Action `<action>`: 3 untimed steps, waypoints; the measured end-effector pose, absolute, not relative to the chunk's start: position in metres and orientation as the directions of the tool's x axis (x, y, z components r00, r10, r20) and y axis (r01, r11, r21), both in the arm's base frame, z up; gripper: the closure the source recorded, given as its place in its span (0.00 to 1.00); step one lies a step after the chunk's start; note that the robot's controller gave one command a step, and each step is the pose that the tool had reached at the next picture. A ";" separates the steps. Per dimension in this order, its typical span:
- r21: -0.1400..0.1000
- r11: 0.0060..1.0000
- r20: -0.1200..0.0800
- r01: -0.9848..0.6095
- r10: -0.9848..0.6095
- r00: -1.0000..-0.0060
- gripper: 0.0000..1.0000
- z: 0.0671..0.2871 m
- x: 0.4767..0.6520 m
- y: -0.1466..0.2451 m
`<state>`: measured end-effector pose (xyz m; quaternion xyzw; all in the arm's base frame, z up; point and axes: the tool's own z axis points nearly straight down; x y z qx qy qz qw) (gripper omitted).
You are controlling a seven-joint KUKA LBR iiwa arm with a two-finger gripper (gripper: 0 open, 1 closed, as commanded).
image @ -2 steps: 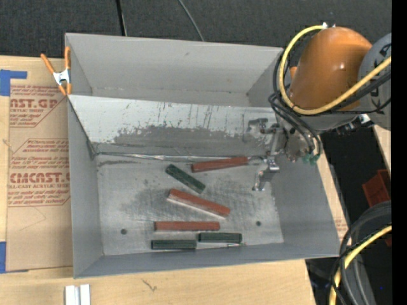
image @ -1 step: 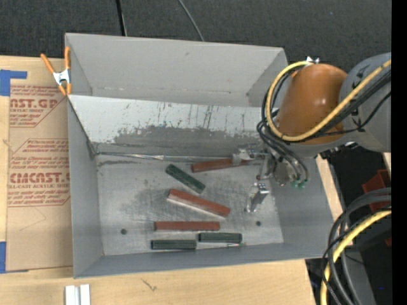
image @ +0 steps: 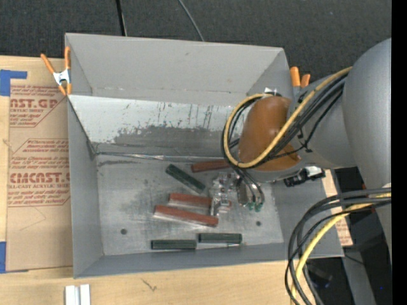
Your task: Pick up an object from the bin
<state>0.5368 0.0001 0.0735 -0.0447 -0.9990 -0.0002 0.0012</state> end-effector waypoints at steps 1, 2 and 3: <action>0.000 0.996 0.002 0.089 0.089 -0.996 1.00 0.073 0.537 0.000; 0.001 0.997 -0.004 0.072 0.072 -0.997 1.00 0.236 0.551 -0.005; 0.000 0.997 -0.003 0.072 0.072 -0.997 0.00 0.236 0.551 -0.005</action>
Offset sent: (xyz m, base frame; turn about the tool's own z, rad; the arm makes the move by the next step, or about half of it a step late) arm 0.0136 -0.0063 0.1623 -0.0157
